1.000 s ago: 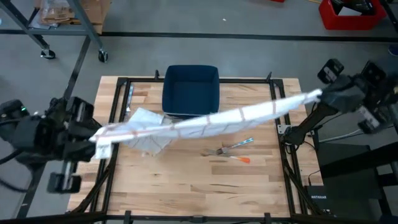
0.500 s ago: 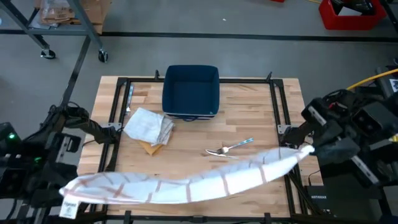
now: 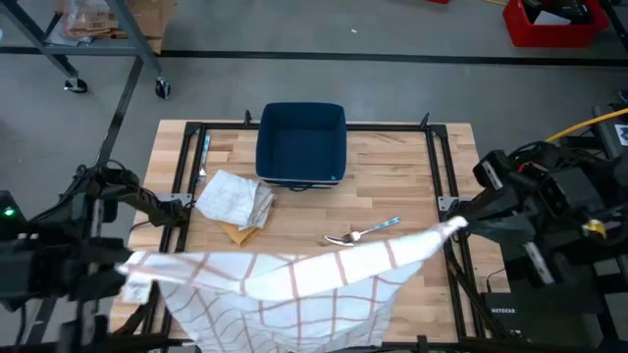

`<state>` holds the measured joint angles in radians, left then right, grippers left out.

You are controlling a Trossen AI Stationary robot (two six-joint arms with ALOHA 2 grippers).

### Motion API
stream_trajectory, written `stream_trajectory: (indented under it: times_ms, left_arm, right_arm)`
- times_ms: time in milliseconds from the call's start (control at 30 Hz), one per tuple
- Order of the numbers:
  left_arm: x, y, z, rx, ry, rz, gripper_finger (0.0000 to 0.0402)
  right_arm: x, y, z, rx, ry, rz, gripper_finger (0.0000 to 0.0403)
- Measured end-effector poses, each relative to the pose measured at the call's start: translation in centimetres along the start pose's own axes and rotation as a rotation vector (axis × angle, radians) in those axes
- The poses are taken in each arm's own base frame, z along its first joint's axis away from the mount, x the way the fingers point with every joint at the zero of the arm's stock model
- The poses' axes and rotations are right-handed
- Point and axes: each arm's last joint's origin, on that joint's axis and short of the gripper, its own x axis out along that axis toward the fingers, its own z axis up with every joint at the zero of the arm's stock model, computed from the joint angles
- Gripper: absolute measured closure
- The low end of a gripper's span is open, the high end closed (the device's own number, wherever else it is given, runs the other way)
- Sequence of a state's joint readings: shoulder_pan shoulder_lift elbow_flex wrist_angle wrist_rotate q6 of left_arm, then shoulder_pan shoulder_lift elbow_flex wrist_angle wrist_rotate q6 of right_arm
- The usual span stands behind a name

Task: Fold towel
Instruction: Fold the white patterned towel

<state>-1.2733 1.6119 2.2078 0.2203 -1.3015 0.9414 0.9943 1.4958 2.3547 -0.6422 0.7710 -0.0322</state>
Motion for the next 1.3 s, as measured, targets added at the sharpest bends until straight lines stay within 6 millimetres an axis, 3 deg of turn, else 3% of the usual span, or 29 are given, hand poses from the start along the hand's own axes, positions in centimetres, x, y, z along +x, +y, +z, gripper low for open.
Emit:
stream_trajectory:
  times_ms: [200, 500, 667, 800, 933, 1067, 1300]
  left_arm:
    - [1.8, 1.4, -0.9, 0.082, 0.201, 0.208, 0.0401]
    - [5.3, 4.5, -2.3, 0.281, 0.277, 0.372, 0.0401]
    - [6.3, 6.8, -3.6, 0.357, 0.346, 0.477, 0.0401]
    - [5.8, 8.7, -5.7, 0.359, 0.362, 0.530, 0.0401]
    - [4.0, 11.3, -8.2, 0.282, 0.360, 0.519, 0.0401]
    - [2.3, 13.7, -9.9, 0.206, 0.396, 0.519, 0.0401]
    - [1.8, 14.7, -10.8, 0.066, 0.439, 0.473, 0.0402]
  right_arm:
    - [-0.8, -1.3, -0.8, -0.111, 0.100, -0.186, 0.0401]
    - [-2.4, -3.1, -1.5, -0.259, 0.195, -0.362, 0.0401]
    - [-3.5, -4.3, -2.0, -0.334, 0.243, -0.461, 0.0401]
    - [-4.4, -5.2, -3.2, -0.360, 0.305, -0.500, 0.0401]
    - [-5.2, -5.9, -4.4, -0.317, 0.347, -0.533, 0.0401]
    - [-5.3, -6.1, -4.6, -0.393, 0.369, -0.516, 0.0401]
    - [-4.2, -6.2, -6.5, -0.383, 0.414, -0.580, 0.0401]
